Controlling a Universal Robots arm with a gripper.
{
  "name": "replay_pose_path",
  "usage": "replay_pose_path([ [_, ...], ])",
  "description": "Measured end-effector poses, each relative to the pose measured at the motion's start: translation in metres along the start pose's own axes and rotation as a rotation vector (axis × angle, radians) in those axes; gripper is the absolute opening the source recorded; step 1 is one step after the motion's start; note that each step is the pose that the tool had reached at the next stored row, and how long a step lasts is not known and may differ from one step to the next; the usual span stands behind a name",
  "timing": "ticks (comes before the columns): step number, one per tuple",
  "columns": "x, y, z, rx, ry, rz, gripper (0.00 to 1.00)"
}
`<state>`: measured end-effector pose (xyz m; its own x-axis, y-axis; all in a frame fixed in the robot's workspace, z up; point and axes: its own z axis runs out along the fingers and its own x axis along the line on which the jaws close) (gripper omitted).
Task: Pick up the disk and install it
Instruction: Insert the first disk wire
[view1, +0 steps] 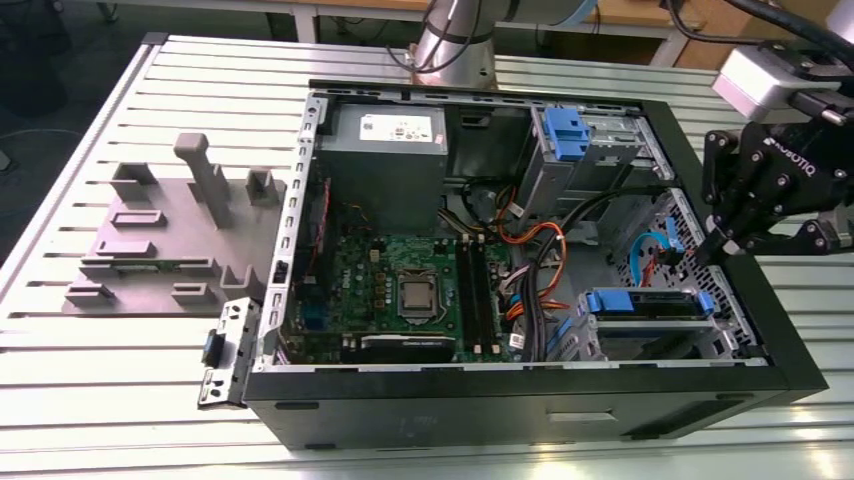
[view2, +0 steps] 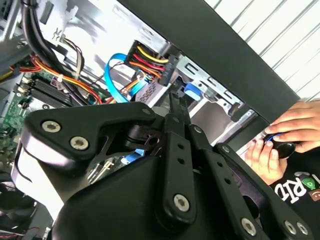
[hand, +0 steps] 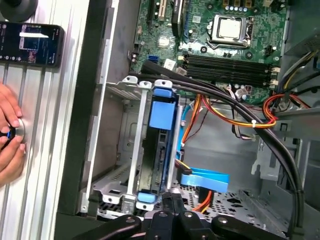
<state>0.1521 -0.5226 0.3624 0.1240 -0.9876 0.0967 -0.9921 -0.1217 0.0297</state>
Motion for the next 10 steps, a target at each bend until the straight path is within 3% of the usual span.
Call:
replay_pose_path([
  [2, -0.0043, -0.0007, -0.0002, -0.0026, 0.0026, 0.000, 0.11],
  [4, -0.0084, -0.0013, -0.0002, -0.0065, 0.0127, 0.000, 0.11],
  [6, -0.0115, -0.0017, 0.0001, -0.0142, 0.0349, 0.000, 0.11],
  [8, -0.0132, -0.0019, 0.0002, -0.0233, 0.0670, 0.000, 0.11],
  [9, -0.0139, -0.0021, 0.0001, -0.0260, 0.0766, 0.000, 0.11],
  [10, -0.0149, -0.0024, 0.0001, -0.0274, 0.0789, 0.000, 0.11],
])
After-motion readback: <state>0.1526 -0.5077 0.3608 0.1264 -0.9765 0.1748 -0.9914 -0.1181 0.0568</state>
